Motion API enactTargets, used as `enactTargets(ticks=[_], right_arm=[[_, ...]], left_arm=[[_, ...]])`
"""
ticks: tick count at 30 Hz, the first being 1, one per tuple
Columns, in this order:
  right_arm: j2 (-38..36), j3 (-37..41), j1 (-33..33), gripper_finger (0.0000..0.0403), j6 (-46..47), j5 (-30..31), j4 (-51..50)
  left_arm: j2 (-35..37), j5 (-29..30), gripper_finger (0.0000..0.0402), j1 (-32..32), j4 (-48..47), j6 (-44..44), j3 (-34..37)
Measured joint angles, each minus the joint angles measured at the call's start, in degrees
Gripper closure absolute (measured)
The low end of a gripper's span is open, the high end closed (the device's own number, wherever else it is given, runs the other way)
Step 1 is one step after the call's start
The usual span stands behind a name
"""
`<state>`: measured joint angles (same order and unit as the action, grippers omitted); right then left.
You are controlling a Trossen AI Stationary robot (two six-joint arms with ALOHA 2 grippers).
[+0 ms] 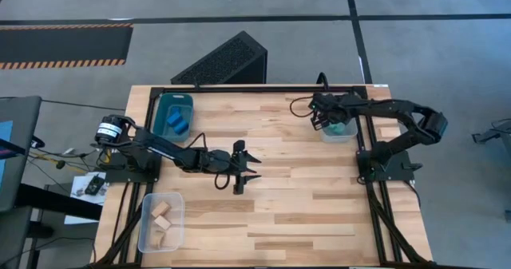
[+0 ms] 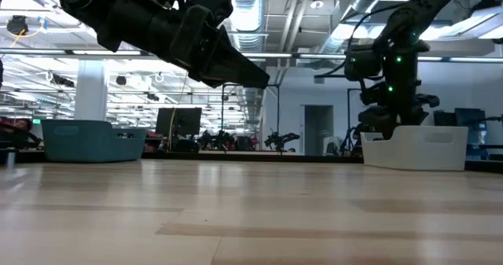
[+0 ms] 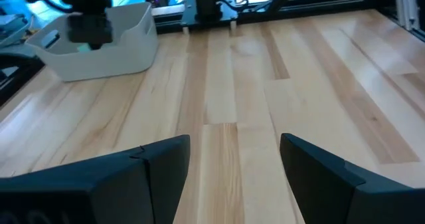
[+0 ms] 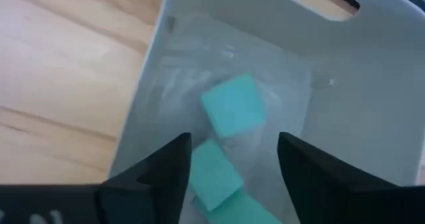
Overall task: Sort & place blocks by color
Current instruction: Return to Home Position
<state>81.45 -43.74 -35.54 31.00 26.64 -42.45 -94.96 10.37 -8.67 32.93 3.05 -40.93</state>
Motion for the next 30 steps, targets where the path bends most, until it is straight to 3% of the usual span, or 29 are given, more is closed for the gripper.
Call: enactTargets(ticks=[5, 11, 16, 23, 26, 30], right_arm=[[-2.85, 0.1, 4.06, 0.0144, -0.12, 0.25, 0.02], [-14.22, 0.08, 13.32, 0.0143, -2.21, 0.38, 3.29], [-22.78, 0.04, 29.21, 0.0143, -1.85, 0.35, 14.52], [-21.05, 0.1, 52.77, 0.0143, -15.17, 6.28, 31.92], [-21.77, -0.01, 56.13, 0.0143, -20.94, 8.1, 34.94], [-26.11, 0.05, 55.76, 0.0143, -24.85, 8.22, 33.79]], left_arm=[[1.31, 1.21, 0.0177, -1.01, 0.41, 0.48, 0.0], [8.05, 6.32, 0.0177, -2.96, 5.27, 4.2, 4.09], [16.04, 10.83, 0.0177, -2.18, 16.76, 4.38, 15.38], [26.24, 13.51, 0.0178, 1.09, 22.55, 4.67, 26.08], [31.02, 15.86, 0.0178, 1.94, 22.59, 4.66, 27.72], [40.76, 16.0, 0.0178, 2.26, 20.7, 6.47, 29.58]])
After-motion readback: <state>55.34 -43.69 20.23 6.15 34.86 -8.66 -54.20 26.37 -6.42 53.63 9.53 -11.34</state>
